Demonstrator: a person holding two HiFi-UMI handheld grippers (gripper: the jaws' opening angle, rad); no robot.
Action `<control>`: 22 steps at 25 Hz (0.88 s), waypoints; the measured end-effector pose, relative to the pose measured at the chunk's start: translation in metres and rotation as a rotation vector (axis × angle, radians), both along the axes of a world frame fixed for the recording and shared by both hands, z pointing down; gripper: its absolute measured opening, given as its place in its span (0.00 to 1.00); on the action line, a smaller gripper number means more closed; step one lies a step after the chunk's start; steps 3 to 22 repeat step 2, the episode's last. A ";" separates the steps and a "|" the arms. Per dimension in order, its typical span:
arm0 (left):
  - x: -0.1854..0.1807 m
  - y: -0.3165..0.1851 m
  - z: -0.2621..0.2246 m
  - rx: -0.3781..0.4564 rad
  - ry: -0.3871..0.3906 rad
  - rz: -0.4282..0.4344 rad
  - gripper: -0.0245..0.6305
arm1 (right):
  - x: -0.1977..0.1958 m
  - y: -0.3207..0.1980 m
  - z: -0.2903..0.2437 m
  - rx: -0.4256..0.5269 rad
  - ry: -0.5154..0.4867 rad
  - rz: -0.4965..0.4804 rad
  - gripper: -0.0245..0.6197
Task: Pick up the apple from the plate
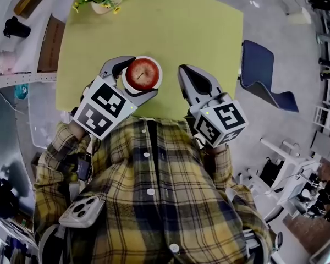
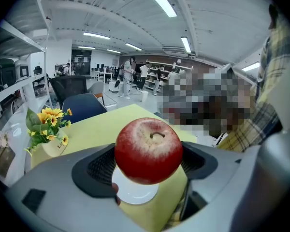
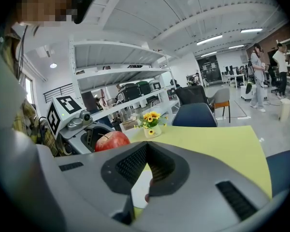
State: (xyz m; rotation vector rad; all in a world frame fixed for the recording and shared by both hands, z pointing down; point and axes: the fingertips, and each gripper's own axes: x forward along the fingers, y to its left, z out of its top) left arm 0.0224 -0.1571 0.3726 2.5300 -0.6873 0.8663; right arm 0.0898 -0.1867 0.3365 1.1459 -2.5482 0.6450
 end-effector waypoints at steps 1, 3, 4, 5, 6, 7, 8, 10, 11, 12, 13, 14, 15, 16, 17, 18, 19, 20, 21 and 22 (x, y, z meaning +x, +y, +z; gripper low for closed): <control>0.000 0.000 0.000 0.001 0.001 0.003 0.67 | 0.000 0.000 0.000 0.002 0.001 0.000 0.03; -0.001 0.000 0.000 0.002 0.002 0.005 0.67 | 0.000 0.000 0.000 0.004 0.002 0.001 0.03; -0.001 0.000 0.000 0.002 0.002 0.005 0.67 | 0.000 0.000 0.000 0.004 0.002 0.001 0.03; -0.001 0.000 0.000 0.002 0.002 0.005 0.67 | 0.000 0.000 0.000 0.004 0.002 0.001 0.03; -0.001 0.000 0.000 0.002 0.002 0.005 0.67 | 0.000 0.000 0.000 0.004 0.002 0.001 0.03; -0.001 0.000 0.000 0.002 0.002 0.005 0.67 | 0.000 0.000 0.000 0.004 0.002 0.001 0.03; -0.001 0.000 0.000 0.002 0.002 0.005 0.67 | 0.000 0.000 0.000 0.004 0.002 0.001 0.03; -0.001 0.000 0.000 0.002 0.002 0.005 0.67 | 0.000 0.000 0.000 0.004 0.002 0.001 0.03; -0.001 0.000 0.000 0.002 0.002 0.005 0.67 | 0.000 0.000 0.000 0.004 0.002 0.001 0.03; -0.001 0.000 0.000 0.002 0.002 0.005 0.67 | 0.000 0.000 0.000 0.004 0.002 0.001 0.03; -0.001 0.000 0.000 0.002 0.002 0.005 0.67 | 0.000 0.000 0.000 0.004 0.002 0.001 0.03; -0.001 0.000 0.000 0.002 0.002 0.005 0.67 | 0.000 0.000 0.000 0.004 0.002 0.001 0.03; -0.001 0.000 0.000 0.002 0.002 0.005 0.67 | 0.000 0.000 0.000 0.004 0.002 0.001 0.03; -0.001 0.000 0.000 0.002 0.002 0.005 0.67 | 0.000 0.000 0.000 0.004 0.002 0.001 0.03; -0.001 0.000 0.000 0.002 0.002 0.005 0.67 | 0.000 0.000 0.000 0.004 0.002 0.001 0.03; -0.001 0.000 0.000 0.002 0.002 0.005 0.67 | 0.000 0.000 0.000 0.004 0.002 0.001 0.03; -0.001 0.000 0.000 0.002 0.002 0.005 0.67 | 0.000 0.000 0.000 0.004 0.002 0.001 0.03; -0.001 0.000 0.000 0.002 0.002 0.005 0.67 | 0.000 0.000 0.000 0.004 0.002 0.001 0.03; -0.001 0.000 0.000 0.002 0.002 0.005 0.67 | 0.000 0.000 0.000 0.004 0.002 0.001 0.03; -0.001 0.000 0.000 0.002 0.002 0.005 0.67 | 0.000 0.000 0.000 0.004 0.002 0.001 0.03</control>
